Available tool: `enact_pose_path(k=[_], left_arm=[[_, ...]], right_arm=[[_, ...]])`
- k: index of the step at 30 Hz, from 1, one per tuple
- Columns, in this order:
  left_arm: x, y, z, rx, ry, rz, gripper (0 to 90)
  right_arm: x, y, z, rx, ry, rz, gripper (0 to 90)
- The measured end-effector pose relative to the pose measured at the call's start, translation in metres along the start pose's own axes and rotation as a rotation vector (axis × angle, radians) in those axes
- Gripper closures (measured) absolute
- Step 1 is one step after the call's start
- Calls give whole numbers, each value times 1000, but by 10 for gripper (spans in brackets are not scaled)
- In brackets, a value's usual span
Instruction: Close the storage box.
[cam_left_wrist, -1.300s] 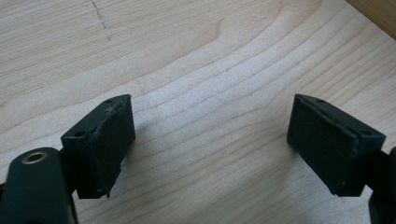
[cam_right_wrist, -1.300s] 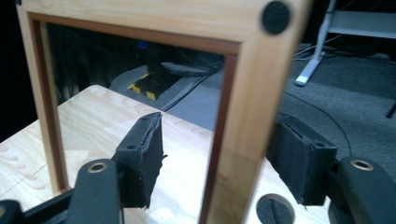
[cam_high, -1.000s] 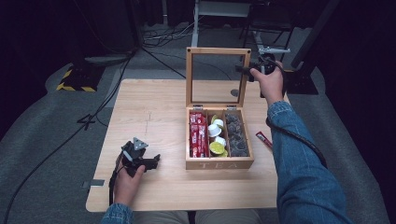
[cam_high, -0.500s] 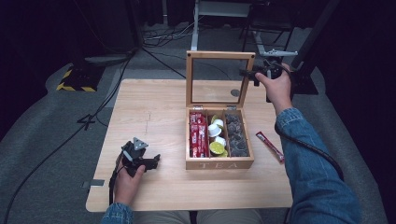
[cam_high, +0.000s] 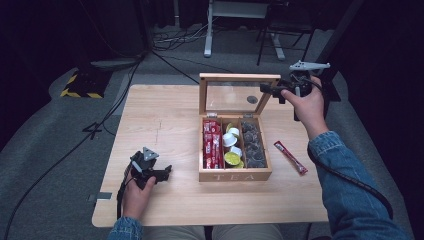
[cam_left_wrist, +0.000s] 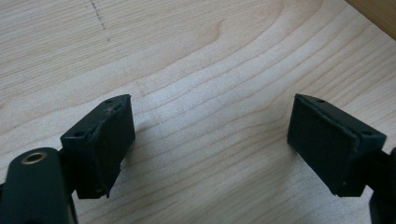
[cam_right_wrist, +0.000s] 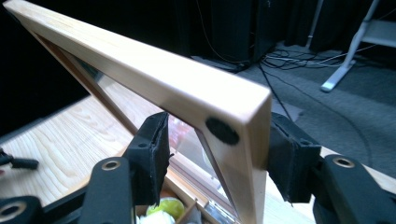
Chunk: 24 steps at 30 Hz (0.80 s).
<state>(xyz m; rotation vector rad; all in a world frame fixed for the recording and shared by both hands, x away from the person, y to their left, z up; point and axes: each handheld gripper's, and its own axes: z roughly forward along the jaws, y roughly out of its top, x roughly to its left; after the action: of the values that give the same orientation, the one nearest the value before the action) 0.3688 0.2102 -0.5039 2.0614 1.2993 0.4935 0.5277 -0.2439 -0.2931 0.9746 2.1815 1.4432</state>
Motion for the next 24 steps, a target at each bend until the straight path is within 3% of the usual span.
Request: enact_pose_path(k=[6,24], left_arm=[[0,0,0,-2,2,-1,153],[0,0,0,-1,-1,-2,153]], right_arm=[[12,-3,-12,30,-15,-48,431],[39,-20,-33,104,-23,-124,430]])
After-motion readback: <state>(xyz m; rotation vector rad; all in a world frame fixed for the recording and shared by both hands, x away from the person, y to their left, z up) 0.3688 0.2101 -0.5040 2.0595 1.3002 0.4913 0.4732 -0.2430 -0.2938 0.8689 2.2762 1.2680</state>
